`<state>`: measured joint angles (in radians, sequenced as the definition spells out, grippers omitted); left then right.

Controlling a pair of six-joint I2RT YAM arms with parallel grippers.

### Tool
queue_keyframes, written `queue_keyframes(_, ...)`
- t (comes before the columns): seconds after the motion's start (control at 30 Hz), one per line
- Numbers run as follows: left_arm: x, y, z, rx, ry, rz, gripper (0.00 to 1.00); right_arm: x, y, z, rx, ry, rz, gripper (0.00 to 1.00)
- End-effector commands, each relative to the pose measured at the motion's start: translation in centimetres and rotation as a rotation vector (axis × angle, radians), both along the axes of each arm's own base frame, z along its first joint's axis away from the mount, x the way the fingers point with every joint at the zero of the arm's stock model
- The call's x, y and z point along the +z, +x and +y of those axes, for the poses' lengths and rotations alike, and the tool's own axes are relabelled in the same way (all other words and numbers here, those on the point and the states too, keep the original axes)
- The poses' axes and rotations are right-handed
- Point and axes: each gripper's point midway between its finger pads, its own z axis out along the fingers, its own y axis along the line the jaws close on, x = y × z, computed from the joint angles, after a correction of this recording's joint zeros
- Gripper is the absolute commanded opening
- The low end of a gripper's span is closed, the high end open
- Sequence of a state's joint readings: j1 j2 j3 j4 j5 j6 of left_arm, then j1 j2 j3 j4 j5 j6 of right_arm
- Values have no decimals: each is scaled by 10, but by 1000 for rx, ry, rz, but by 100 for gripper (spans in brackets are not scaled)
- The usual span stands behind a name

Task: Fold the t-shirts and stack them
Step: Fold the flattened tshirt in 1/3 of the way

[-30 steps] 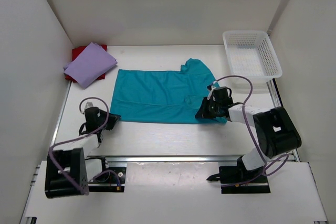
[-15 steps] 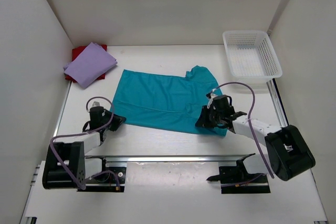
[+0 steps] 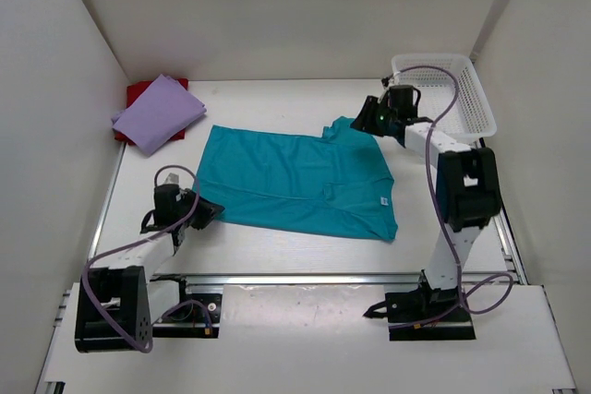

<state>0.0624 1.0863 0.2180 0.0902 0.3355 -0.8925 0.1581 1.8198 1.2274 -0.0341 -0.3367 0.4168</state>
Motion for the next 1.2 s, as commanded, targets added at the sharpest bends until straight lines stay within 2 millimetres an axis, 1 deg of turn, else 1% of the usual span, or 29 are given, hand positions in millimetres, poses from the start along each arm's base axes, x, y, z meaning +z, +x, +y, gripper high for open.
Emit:
queue_keyframes(0.0,33,23,-20,-105,37,-98,15,-1,58,-27,-78,-95,-56,37)
queue_keyframes(0.03,37,27,-26,-121,52,-114,16,-10,73,-25,-70,-99,-39,42)
queue_keyframes(0.07,41,30,-29,-127,50,-137,16,-11,81,-28,-70,-104,-30,45)
queue_keyframes(0.1,36,30,-32,-133,55,-122,16,-19,94,-29,-64,-119,1,46)
queue_keyframes(0.13,39,34,-36,-137,52,-132,16,-27,106,-30,-67,-125,24,49)
queue_keyframes(0.17,43,38,-38,-139,53,-151,16,-31,111,-27,-45,-141,33,52)
queue_keyframes(0.23,43,41,-43,-144,57,-148,16,-45,125,-18,-3,-163,81,57)
queue_keyframes(0.27,41,42,-44,-142,58,-145,16,-72,117,-12,29,-181,160,58)
queue_keyframes(0.3,41,44,-45,-141,55,-144,16,-56,132,-9,38,-188,116,58)
queue_keyframes(0.37,45,50,-47,-127,35,-162,16,-62,135,-1,53,-208,145,58)
queue_keyframes(0.4,45,52,-48,-126,31,-163,17,-68,136,2,72,-214,163,54)
queue_keyframes(0.43,41,52,-49,-129,32,-150,16,-61,137,4,77,-211,166,51)
queue_keyframes(0.5,43,56,-50,-132,30,-158,16,-52,139,8,78,-221,163,27)
queue_keyframes(0.53,42,56,-51,-125,24,-151,16,-49,140,10,83,-226,161,21)
queue_keyframes(0.57,43,57,-49,-119,24,-156,16,-36,140,10,77,-224,150,18)
queue_keyframes(0.6,43,57,-49,-122,27,-160,16,-29,139,12,80,-217,142,11)
queue_keyframes(0.63,43,57,-49,-112,18,-154,16,-14,137,13,78,-213,123,3)
queue_keyframes(0.67,43,57,-48,-113,19,-156,16,2,136,14,73,-220,99,0)
queue_keyframes(0.7,44,57,-48,-109,19,-158,16,15,132,14,71,-216,93,0)
queue_keyframes(0.77,44,55,-44,-98,21,-161,16,30,124,8,76,-217,91,0)
queue_keyframes(0.8,47,56,-45,-97,15,-171,16,38,121,7,74,-223,82,1)
queue_keyframes(0.83,46,55,-44,-91,16,-172,15,39,119,3,67,-241,87,8)
queue_keyframes(0.87,49,57,-44,-90,15,-183,16,38,118,-2,57,-269,83,28)
queue_keyframes(0.93,52,58,-46,-94,8,-190,16,26,117,-6,57,-278,95,48)
queue_keyframes(0.97,51,57,-49,-105,6,-190,16,21,118,-10,56,-272,103,53)
queue_keyframes(1.0,54,58,-52,-108,0,-196,16,9,117,-7,69,-270,119,55)
queue_keyframes(1.03,52,57,-53,-108,-3,-193,16,4,118,-9,75,-268,125,56)
queue_keyframes(1.07,55,58,-53,-105,-9,-205,16,-11,118,-12,73,-269,155,59)
queue_keyframes(1.17,54,56,-53,-103,-8,-203,16,-43,116,0,112,-289,194,59)
